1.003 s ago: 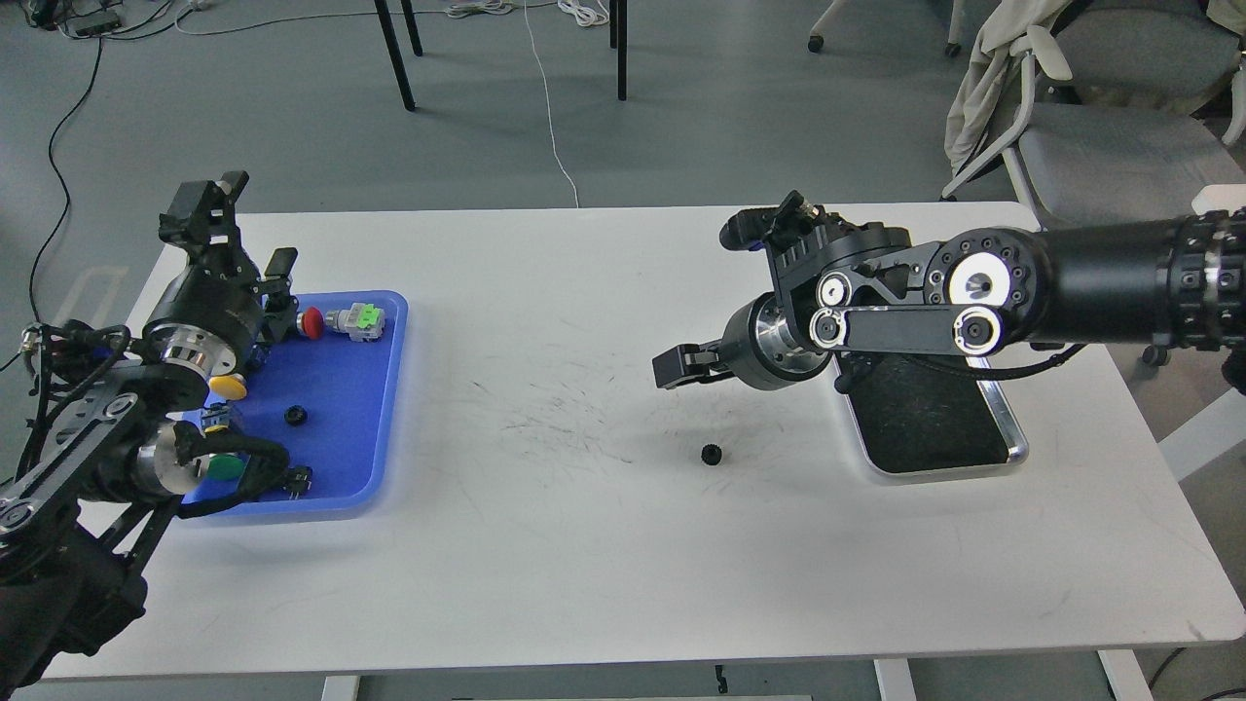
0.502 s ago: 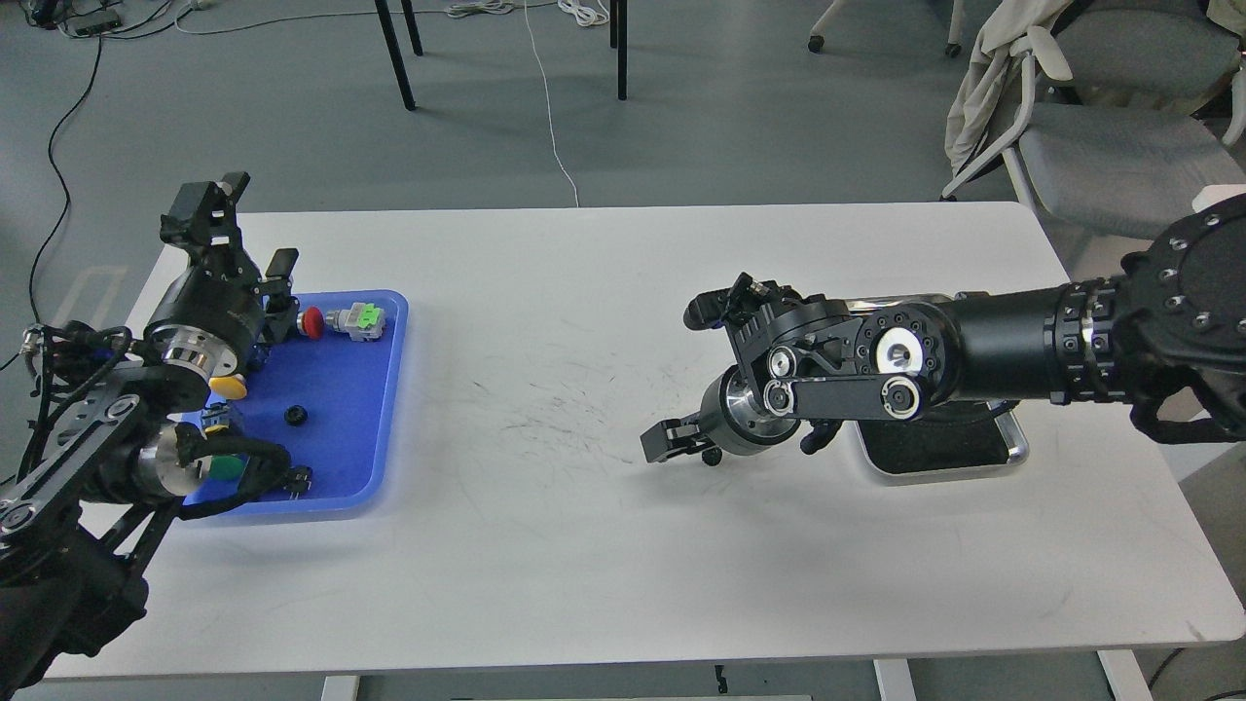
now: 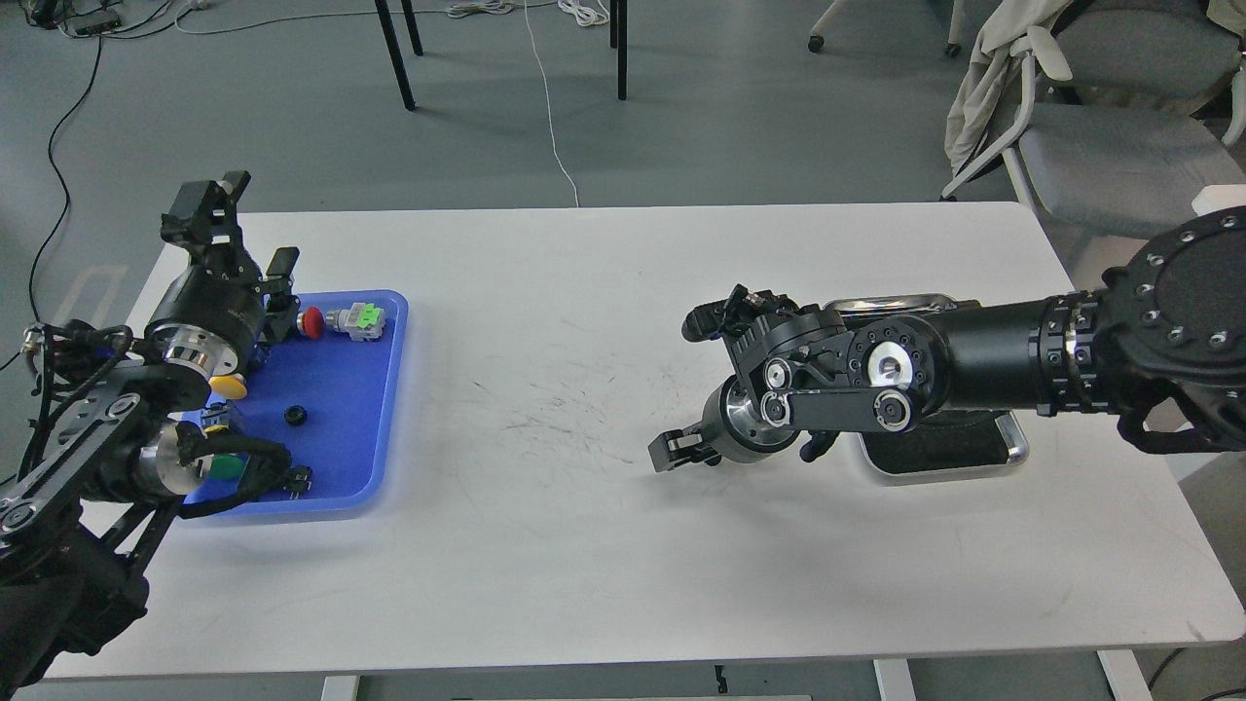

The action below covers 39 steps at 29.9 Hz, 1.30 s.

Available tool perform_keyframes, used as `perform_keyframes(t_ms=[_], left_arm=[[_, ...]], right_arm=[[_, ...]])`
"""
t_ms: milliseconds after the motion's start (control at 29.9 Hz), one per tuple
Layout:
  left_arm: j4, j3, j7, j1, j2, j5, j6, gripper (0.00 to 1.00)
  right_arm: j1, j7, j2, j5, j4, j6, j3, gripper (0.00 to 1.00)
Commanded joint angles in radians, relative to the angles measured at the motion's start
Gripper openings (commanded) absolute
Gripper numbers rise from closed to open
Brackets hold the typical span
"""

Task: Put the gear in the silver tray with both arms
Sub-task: 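Reach the right gripper to the black gear and close on it, then lift the gear with the right gripper and lower it into the silver tray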

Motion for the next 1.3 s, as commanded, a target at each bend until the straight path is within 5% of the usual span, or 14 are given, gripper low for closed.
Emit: perform_keyframes(t_ms=[0, 134, 569, 903, 1271], left_arm=[[0.0, 0.0, 0.0, 0.0, 0.001, 0.0, 0.0, 0.98], [0.0, 0.0, 0.0, 0.0, -0.001, -0.002, -0.002, 0.98], [0.0, 0.0, 0.0, -0.003, 0.004, -0.002, -0.002, 0.98], [0.0, 0.0, 0.002, -0.01, 0.016, -0.002, -0.002, 0.98], [0.0, 0.0, 0.002, -0.014, 0.02, -0.002, -0.002, 0.98]], right_arm=[[-0.002, 0.0, 0.0, -0.003, -0.002, 0.002, -0.021, 0.76], [-0.002, 0.0, 0.0, -0.01, -0.002, 0.016, -0.023, 0.68], [-0.011, -0.006, -0.002, -0.039, -0.022, 0.02, -0.023, 0.13], [0.07, -0.005, -0.053, -0.026, 0.013, 0.019, 0.018, 0.04], [0.301, 0.005, -0.477, -0.034, 0.16, 0.036, 0.222, 0.02]])
